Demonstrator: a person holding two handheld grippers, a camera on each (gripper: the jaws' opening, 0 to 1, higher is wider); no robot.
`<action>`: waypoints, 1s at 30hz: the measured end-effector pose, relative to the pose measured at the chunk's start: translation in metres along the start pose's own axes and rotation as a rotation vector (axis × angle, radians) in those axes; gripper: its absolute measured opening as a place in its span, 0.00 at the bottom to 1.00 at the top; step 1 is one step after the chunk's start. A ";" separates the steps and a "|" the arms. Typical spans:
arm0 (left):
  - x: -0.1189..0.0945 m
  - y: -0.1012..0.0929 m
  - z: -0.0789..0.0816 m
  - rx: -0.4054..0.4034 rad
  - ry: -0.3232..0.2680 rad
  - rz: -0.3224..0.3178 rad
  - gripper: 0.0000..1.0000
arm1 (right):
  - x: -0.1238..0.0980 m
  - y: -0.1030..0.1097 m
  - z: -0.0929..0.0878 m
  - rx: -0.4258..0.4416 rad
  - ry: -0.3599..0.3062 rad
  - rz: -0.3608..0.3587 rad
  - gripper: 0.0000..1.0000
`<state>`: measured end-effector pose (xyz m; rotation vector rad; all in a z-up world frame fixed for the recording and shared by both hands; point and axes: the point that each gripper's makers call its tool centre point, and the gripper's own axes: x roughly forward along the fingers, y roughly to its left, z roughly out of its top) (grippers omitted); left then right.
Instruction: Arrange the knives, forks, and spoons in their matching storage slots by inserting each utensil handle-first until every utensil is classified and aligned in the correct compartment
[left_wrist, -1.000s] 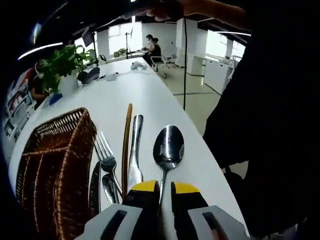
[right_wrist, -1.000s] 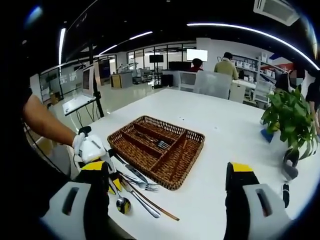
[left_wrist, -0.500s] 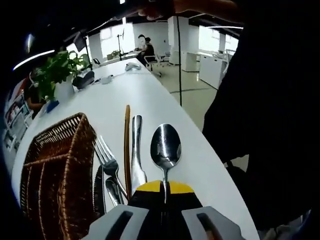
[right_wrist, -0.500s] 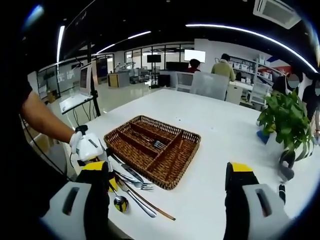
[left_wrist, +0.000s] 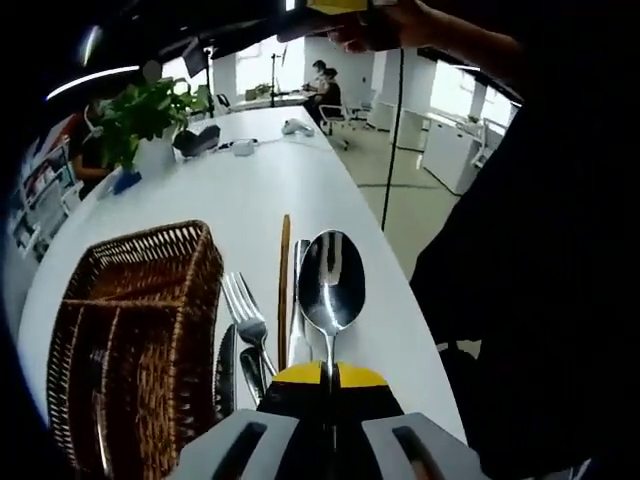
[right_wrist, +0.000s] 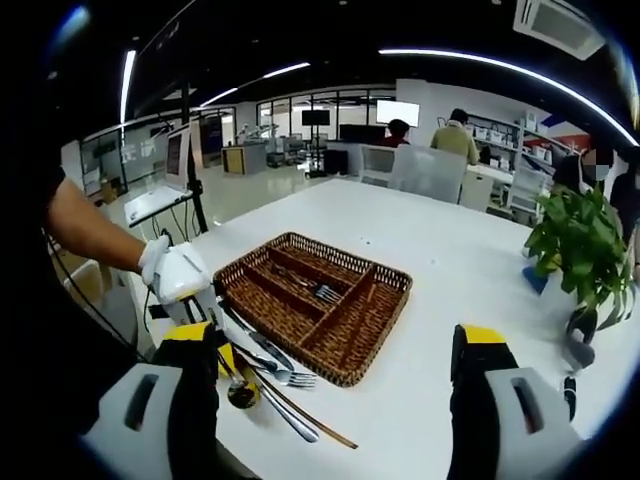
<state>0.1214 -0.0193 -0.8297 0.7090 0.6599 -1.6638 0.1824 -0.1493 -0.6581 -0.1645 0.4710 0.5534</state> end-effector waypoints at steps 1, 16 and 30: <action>-0.002 0.000 0.001 0.001 0.001 0.001 0.00 | 0.001 -0.001 0.001 -0.001 -0.002 0.001 0.99; -0.021 0.009 0.010 -0.005 0.025 0.054 0.00 | 0.042 0.052 -0.038 0.031 0.135 0.143 0.85; -0.040 0.011 0.024 0.020 -0.023 0.108 0.00 | 0.053 0.080 -0.074 0.186 0.266 0.250 0.37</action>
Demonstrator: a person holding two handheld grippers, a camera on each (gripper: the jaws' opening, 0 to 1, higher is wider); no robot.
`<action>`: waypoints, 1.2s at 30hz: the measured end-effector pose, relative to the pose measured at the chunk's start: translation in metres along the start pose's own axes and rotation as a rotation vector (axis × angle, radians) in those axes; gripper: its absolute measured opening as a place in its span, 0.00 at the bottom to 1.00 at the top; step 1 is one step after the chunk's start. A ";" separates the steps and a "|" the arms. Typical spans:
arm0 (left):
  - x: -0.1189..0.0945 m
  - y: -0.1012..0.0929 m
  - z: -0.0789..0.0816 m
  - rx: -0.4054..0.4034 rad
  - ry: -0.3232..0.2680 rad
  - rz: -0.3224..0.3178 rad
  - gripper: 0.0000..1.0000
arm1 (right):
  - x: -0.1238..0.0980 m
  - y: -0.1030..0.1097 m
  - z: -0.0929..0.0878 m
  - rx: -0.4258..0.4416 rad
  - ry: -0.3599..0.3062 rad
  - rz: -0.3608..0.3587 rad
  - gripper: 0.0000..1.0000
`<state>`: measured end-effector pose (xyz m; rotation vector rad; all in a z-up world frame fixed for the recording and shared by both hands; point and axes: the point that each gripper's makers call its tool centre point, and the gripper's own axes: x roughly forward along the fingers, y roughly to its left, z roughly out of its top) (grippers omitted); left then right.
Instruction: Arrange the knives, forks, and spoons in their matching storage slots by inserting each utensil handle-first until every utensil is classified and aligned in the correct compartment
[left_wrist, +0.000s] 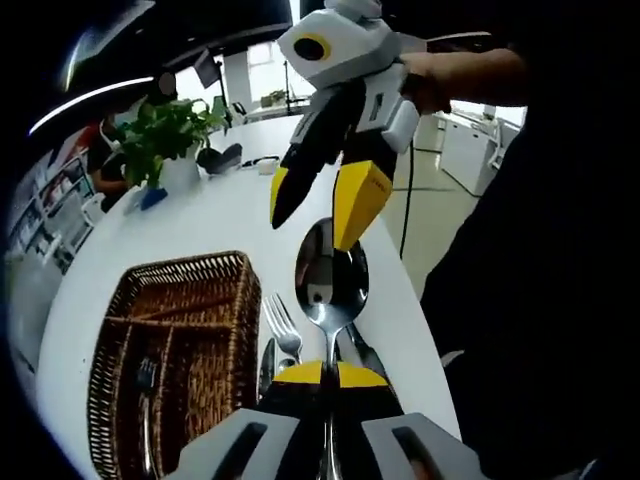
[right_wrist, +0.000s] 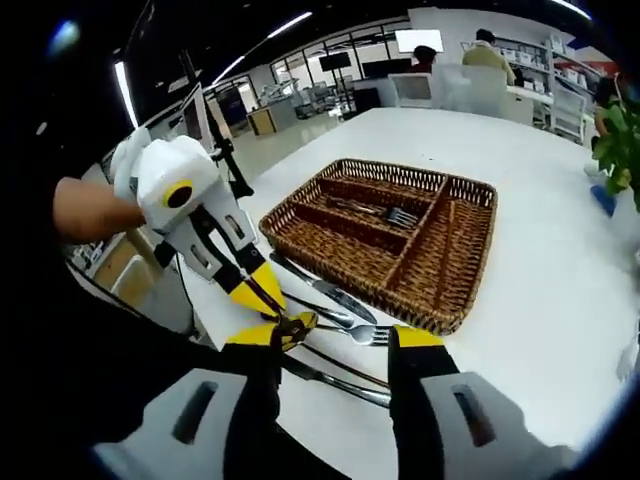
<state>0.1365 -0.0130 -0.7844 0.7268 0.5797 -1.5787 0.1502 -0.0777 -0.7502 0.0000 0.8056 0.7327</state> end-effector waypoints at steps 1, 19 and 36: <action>-0.002 0.001 0.000 0.006 0.002 0.008 0.00 | 0.001 0.005 0.000 -0.001 0.002 0.025 0.33; -0.013 0.002 0.006 0.008 -0.055 0.069 0.00 | 0.004 0.017 0.001 0.311 0.026 0.085 0.00; -0.008 0.009 0.004 0.033 -0.053 0.184 0.01 | -0.008 0.021 0.018 0.346 -0.048 0.064 0.00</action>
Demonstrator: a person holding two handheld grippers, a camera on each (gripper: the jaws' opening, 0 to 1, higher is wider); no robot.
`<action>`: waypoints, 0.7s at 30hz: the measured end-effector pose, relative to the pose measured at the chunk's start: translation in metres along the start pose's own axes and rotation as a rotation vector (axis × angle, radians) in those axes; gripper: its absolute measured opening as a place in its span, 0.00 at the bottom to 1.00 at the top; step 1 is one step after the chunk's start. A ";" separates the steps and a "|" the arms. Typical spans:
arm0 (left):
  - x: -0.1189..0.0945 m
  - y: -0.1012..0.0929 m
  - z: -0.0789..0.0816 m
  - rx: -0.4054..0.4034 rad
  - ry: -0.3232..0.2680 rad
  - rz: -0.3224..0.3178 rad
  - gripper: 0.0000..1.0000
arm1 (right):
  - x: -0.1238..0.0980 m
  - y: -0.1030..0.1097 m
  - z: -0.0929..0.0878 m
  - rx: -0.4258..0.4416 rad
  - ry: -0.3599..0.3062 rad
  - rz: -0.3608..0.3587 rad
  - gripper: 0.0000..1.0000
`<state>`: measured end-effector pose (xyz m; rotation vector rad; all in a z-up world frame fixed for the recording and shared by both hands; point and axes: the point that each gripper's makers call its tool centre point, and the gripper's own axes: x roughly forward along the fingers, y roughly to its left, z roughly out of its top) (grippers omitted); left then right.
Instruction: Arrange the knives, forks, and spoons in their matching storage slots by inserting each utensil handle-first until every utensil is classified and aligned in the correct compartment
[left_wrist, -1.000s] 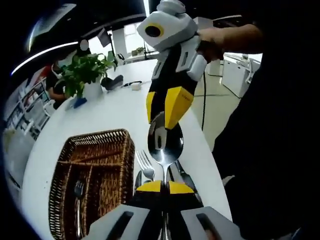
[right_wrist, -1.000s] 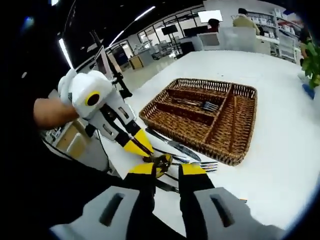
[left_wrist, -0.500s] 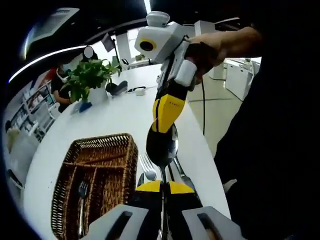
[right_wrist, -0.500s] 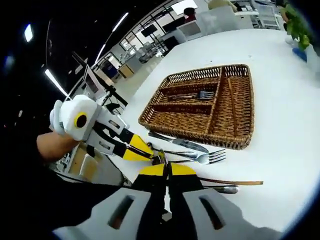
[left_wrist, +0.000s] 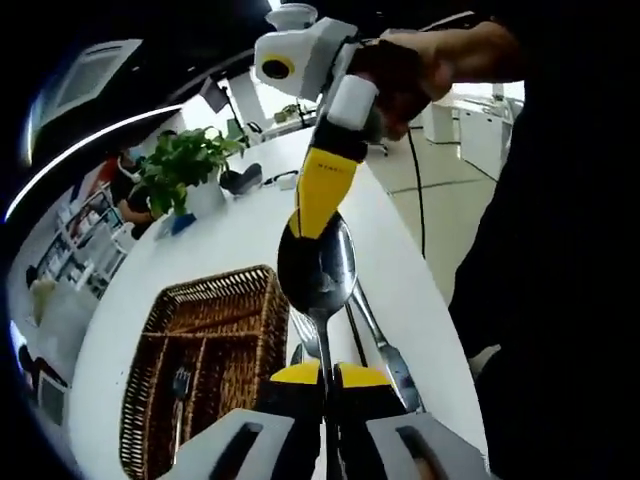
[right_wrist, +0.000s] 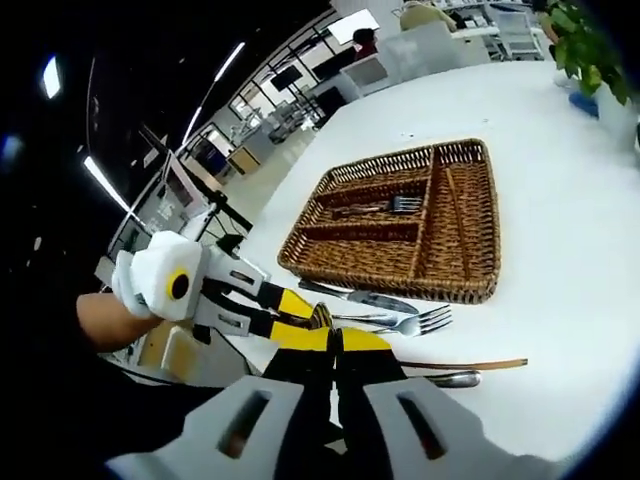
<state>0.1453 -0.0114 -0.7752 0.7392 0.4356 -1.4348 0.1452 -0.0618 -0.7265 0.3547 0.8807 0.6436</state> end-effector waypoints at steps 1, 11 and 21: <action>-0.003 0.003 0.002 -0.004 -0.014 0.004 0.01 | -0.001 0.000 0.002 0.006 -0.008 0.003 0.00; -0.018 0.008 0.010 -0.015 -0.035 -0.010 0.00 | -0.002 0.010 0.012 -0.113 -0.016 0.035 0.00; -0.031 0.008 0.012 -0.047 -0.006 -0.059 0.00 | -0.001 0.016 0.034 -0.529 -0.082 -0.018 0.28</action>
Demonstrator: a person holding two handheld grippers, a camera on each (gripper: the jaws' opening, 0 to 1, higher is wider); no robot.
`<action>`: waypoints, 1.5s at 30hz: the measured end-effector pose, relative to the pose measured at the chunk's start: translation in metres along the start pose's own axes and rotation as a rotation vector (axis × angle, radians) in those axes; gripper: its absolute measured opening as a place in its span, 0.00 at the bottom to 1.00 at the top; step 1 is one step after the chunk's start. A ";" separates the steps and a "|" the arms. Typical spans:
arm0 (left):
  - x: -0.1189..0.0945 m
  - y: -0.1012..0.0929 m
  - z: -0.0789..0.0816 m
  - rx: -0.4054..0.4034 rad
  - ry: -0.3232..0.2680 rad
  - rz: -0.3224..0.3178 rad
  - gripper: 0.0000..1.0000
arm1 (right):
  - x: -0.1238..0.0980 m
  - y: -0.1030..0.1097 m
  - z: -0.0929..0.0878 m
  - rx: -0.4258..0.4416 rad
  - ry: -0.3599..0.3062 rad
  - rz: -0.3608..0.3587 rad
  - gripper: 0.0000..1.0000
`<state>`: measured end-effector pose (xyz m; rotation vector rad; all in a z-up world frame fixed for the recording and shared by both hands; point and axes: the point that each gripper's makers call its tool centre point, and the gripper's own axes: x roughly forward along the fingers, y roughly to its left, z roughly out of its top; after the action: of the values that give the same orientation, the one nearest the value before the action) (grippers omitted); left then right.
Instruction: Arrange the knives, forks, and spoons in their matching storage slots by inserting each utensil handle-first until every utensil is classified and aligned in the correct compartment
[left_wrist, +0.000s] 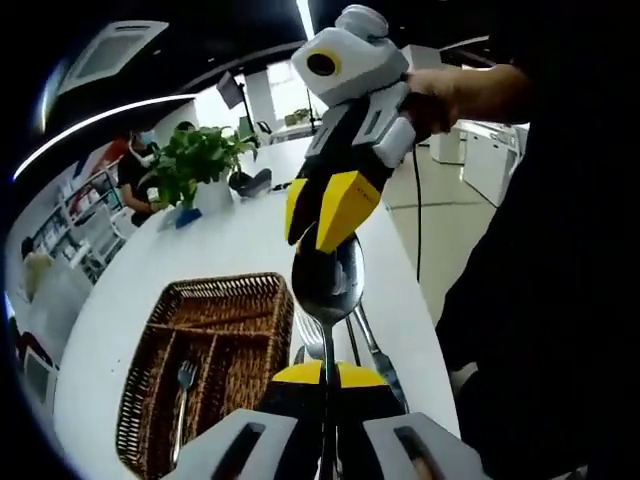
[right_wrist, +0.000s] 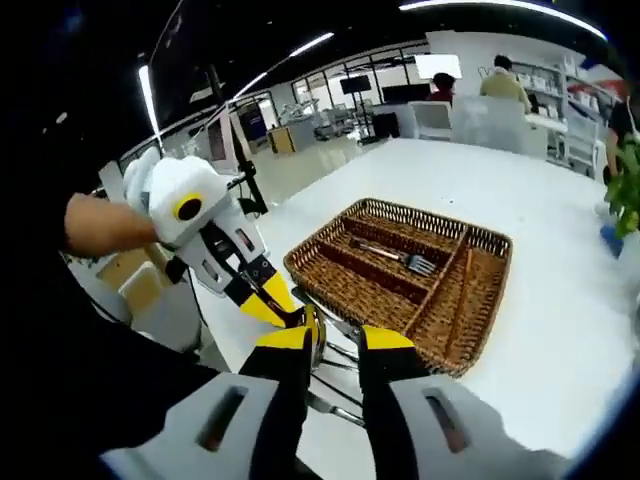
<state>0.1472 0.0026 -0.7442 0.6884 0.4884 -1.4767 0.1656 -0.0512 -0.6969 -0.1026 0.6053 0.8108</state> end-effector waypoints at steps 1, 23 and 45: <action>-0.002 0.001 -0.001 0.001 0.002 0.001 0.00 | 0.000 0.000 0.004 -0.036 -0.009 0.001 0.34; -0.048 0.023 -0.012 -0.055 0.169 -0.055 0.00 | -0.024 -0.025 0.018 -0.221 -0.005 -0.136 0.99; -0.041 0.042 -0.008 -0.067 0.236 -0.095 0.00 | -0.038 -0.028 0.024 -0.168 -0.059 -0.146 0.99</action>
<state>0.1876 0.0362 -0.7172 0.7994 0.7576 -1.4678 0.1766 -0.0881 -0.6604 -0.2724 0.4678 0.7193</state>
